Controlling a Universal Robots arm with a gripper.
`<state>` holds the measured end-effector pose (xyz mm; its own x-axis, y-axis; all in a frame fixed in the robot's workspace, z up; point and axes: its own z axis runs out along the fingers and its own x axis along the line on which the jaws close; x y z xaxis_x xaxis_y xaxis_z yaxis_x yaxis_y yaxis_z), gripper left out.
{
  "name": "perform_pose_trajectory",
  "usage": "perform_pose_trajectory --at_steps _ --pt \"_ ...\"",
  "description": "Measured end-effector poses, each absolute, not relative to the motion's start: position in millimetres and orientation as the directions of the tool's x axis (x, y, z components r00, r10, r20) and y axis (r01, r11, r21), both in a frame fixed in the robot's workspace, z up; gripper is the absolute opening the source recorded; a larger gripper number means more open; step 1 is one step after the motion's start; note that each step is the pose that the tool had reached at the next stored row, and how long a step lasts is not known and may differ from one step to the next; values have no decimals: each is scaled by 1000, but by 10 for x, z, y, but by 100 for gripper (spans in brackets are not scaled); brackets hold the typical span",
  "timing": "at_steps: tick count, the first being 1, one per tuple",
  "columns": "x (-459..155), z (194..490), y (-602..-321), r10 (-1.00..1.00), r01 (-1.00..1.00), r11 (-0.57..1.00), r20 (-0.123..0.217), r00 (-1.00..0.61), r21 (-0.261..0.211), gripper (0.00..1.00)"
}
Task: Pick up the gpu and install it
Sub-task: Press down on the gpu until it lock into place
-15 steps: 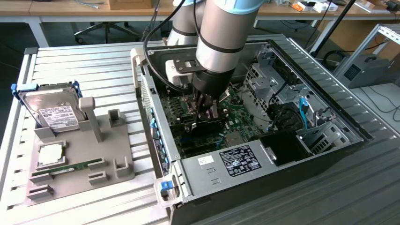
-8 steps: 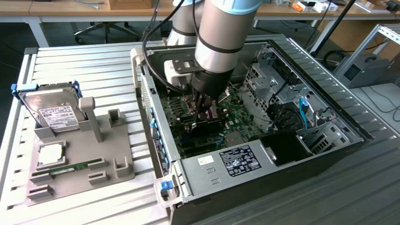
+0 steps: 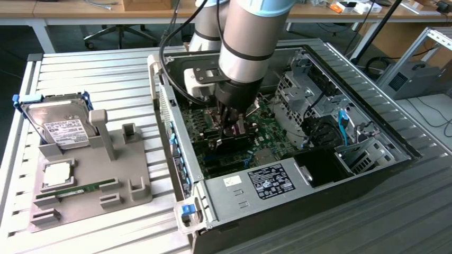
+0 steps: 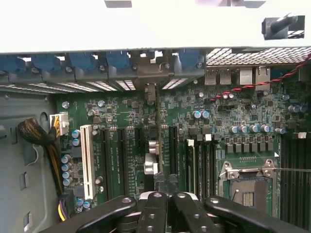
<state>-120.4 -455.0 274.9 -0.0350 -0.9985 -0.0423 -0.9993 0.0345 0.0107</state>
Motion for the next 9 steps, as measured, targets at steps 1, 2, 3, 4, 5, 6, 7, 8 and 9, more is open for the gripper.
perform_pose_trajectory --at_steps 1,2,3,4,5,6,7,8,9 --pt "-1206 2749 -4550 -998 -999 35 -42 -35 11 11" --pt "-1208 2749 -4550 -998 -999 35 -42 -35 11 11" --pt "-1210 2749 -4550 -998 -999 35 -42 -35 11 11" --pt "-1211 2749 -4550 -998 -999 35 -42 -35 11 11" --pt "-1212 2749 -4550 -998 -999 35 -42 -35 11 11" --pt "-1212 2749 -4550 -998 -999 35 -42 -35 11 11" --pt "-1212 2749 -4550 -998 -999 35 -42 -35 11 11" --pt "-1212 2749 -4550 -998 -999 35 -42 -35 11 11" --pt "-1212 2748 -4550 -998 -999 35 -42 -35 11 11"
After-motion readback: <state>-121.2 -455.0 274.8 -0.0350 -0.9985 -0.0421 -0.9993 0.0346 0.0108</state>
